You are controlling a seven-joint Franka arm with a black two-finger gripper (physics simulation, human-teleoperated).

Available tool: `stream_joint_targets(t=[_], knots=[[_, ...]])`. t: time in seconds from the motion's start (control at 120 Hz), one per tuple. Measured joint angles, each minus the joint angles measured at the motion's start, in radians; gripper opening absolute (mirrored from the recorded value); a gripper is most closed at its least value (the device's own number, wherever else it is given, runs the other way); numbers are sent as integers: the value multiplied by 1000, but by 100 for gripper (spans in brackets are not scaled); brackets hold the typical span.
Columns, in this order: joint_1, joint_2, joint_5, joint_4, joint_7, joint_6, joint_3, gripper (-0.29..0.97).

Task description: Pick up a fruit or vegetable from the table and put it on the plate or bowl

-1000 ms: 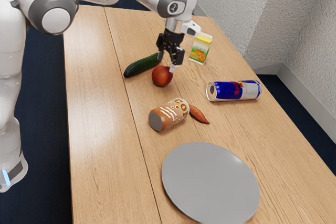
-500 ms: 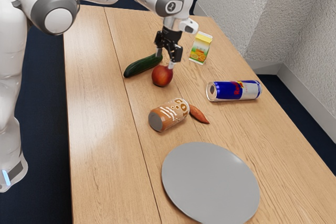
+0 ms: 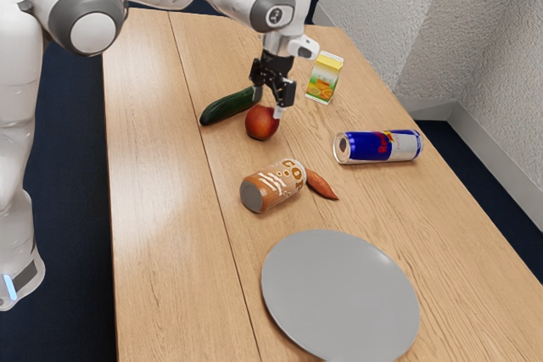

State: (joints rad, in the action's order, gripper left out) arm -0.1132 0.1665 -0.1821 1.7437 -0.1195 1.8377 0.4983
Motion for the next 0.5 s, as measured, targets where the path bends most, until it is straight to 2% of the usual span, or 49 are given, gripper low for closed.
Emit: stream_joint_targets(t=[0.5], knots=[[1,10,-14,22,-5,31,0,68]])
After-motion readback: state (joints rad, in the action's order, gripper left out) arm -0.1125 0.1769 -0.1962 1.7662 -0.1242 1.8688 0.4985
